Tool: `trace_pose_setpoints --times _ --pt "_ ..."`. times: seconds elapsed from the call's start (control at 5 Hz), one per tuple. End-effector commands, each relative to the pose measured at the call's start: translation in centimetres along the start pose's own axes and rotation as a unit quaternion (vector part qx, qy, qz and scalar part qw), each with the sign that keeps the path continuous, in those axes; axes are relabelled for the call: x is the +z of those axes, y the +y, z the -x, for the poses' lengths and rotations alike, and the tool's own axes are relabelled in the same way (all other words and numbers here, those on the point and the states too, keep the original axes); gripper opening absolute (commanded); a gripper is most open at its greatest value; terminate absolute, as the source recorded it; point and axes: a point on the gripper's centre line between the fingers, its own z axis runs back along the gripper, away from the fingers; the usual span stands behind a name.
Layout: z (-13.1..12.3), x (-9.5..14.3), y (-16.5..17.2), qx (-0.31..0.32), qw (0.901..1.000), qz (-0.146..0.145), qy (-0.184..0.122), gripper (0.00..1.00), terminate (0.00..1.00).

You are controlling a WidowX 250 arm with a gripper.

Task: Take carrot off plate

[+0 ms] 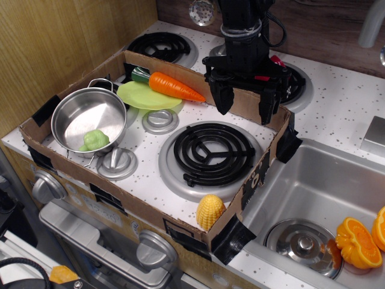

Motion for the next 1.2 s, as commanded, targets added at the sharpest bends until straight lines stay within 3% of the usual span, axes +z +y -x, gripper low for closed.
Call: trace_pose_setpoints --times 0.0,0.2,0.4,0.6,0.8,1.0 --pt "0.0 0.0 0.0 0.0 1.0 0.0 0.0 1.0 0.0" --pt "0.0 0.5 0.7 -0.086 0.9961 0.003 0.021 1.0 0.0" --pt "0.1 1.3 1.6 -0.175 0.9841 -0.005 0.031 1.0 0.0" --pt "-0.1 2.6 2.3 -0.268 0.9618 -0.054 0.018 1.0 0.0" --pt "-0.5 3.4 3.5 -0.346 0.9349 -0.08 0.012 1.0 0.0" --pt "-1.0 3.9 5.0 -0.413 0.9077 -0.075 0.007 1.0 0.0"
